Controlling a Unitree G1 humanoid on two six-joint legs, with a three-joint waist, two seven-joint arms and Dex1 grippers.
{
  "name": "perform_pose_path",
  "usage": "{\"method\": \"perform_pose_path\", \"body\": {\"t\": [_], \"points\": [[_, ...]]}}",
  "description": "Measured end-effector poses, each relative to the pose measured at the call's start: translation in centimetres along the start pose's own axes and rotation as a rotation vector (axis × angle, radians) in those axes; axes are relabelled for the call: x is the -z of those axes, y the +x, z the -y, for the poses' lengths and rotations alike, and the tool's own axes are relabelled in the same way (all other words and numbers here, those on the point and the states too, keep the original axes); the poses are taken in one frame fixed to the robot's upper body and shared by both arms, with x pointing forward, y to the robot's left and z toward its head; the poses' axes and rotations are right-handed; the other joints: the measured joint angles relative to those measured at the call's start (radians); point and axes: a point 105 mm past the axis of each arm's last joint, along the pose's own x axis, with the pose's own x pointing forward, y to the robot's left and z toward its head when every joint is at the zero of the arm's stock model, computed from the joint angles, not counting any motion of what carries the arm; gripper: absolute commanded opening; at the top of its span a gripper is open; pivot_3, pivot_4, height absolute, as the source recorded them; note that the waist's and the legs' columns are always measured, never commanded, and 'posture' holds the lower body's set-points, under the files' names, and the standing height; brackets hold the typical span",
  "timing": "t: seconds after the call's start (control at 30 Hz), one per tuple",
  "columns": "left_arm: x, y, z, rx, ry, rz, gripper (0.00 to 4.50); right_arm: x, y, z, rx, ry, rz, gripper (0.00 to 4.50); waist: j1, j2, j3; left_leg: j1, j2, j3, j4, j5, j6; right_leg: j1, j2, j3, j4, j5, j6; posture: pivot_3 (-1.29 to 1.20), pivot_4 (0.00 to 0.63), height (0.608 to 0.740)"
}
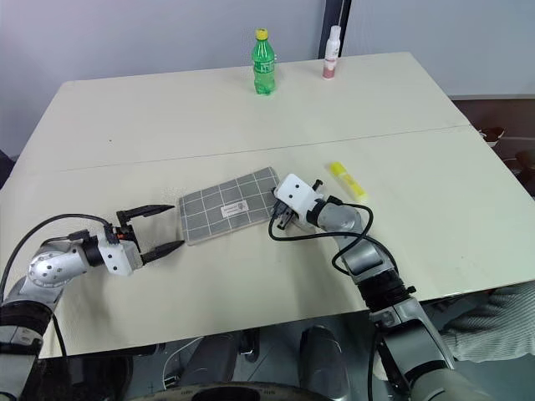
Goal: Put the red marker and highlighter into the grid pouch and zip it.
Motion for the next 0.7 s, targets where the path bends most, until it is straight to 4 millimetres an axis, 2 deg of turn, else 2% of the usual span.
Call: {"method": "perform_pose_path", "body": {"t": [0.1,0.27,0.37,0.47,0.6,0.7], "points": [[-0.2,1.7,-0.2,-0.015,-0.005,0.03,4.24,0.0,0.0,0.0,0.0,0.0,0.002,0.07,0.001,0.0,0.0,0.0,0.0,0.0,0.001,0.0,0.0,0.0,0.0,0.0,0.0,0.0,0.0,0.0,0.15,0.74],[-0.5,3.4,-0.2,-0.016,-0.021,0.067,4.24,-0.1,0.0,0.0,0.004,0.006,0.004,0.07,-0.001,0.0,0.0,0.0,0.0,0.001,0.001,0.0,0.0,0.001,0.0,0.0,0.0,0.002,0.004,0.0,0.15,0.74],[-0.7,3.8,0.2,0.005,-0.025,0.084,3.44,-0.2,0.1,0.2,0.015,0.021,0.01,0.0,-0.001,0.0,0.0,0.0,0.0,0.001,0.001,0.0,0.0,0.001,0.0,0.0,0.0,0.002,0.004,0.0,0.15,0.74],[-0.8,4.0,0.9,0.038,-0.038,0.091,1.99,-0.2,0.1,0.4,0.024,0.043,0.013,0.0,0.0,0.0,0.0,0.0,0.0,0.001,0.001,0.0,0.0,0.001,0.0,0.0,0.001,0.002,0.004,0.0,0.15,0.74],[-1.2,4.0,-0.2,-0.003,-0.022,0.114,0.06,-0.2,0.0,0.5,0.038,0.056,0.013,0.0,0.0,0.0,0.0,0.001,0.0,0.001,0.001,0.0,0.0,0.002,0.0,0.0,0.0,0.002,0.004,0.0,0.15,0.74],[-1.3,4.0,-0.4,-0.003,-0.021,0.119,0.06,-0.5,-0.3,0.5,0.045,0.069,0.028,0.0,-0.001,0.0,0.0,0.001,0.0,0.001,0.001,0.0,0.0,0.002,0.0,0.0,0.0,0.002,0.004,0.0,0.15,0.74]]}}
